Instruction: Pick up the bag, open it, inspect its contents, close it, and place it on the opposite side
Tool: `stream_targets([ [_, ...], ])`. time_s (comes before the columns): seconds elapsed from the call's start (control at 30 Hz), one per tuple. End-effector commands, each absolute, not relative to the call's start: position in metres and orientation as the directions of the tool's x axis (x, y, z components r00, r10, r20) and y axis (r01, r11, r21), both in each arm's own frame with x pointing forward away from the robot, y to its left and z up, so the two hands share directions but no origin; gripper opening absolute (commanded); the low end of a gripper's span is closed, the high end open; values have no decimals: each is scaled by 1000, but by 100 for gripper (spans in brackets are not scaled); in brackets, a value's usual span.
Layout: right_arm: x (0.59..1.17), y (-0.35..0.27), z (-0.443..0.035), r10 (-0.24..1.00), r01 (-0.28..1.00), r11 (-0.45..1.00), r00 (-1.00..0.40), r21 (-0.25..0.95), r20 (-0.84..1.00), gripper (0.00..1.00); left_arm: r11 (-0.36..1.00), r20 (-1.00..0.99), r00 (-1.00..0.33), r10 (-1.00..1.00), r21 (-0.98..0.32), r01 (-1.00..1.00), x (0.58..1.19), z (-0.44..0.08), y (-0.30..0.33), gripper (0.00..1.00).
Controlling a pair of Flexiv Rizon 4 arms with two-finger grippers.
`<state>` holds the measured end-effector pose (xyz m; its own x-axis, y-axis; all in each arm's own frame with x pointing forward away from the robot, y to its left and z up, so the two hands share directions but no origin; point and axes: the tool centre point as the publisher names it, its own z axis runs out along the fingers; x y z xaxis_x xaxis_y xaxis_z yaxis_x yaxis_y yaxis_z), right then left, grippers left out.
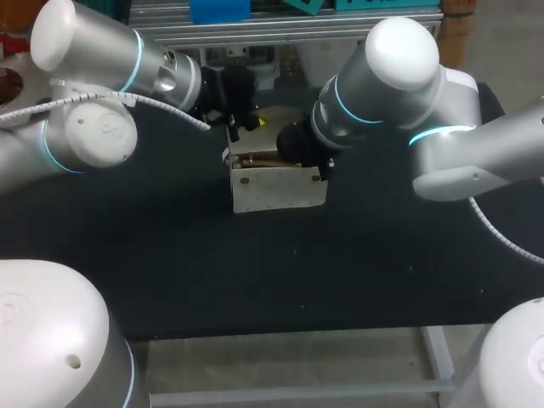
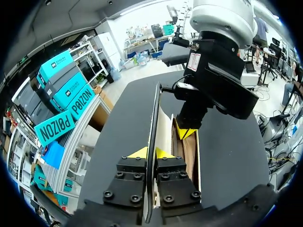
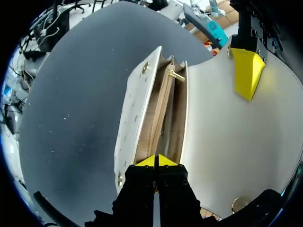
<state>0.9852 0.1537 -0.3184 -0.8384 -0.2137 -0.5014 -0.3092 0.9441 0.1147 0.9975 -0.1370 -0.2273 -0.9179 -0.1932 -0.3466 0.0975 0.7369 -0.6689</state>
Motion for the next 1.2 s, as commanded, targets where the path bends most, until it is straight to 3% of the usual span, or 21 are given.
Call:
stream_targets([
  [0.03,1001,156,-321,-218,-318,938,-847,135,-485,0,731,-343,-921,-183,-675,106,995,-224,-135,0],
  [0.57,1005,168,-344,-307,-357,925,-903,129,-302,0,719,-350,-918,-188,-686,114,995,-224,-130,0],
  [0.77,1001,170,-348,-319,-362,924,-907,124,-276,70,717,-352,-917,-188,-688,117,996,-227,-130,0],
  [0.9,997,170,-350,-325,-365,923,-908,121,-263,80,717,-361,-915,-179,-685,130,998,-229,-130,0],
  [0.97,994,171,-350,-327,-364,924,-910,114,-256,94,715,-372,-913,-169,-683,147,998,-230,-131,0],
  [1.03,993,172,-350,-331,-366,924,-909,110,-253,100,716,-373,-912,-168,-683,148,999,-231,-131,0],
  [1.2,990,174,-352,-340,-371,924,-909,94,-241,100,716,-382,-910,-162,-680,158,1001,-232,-132,0],
])
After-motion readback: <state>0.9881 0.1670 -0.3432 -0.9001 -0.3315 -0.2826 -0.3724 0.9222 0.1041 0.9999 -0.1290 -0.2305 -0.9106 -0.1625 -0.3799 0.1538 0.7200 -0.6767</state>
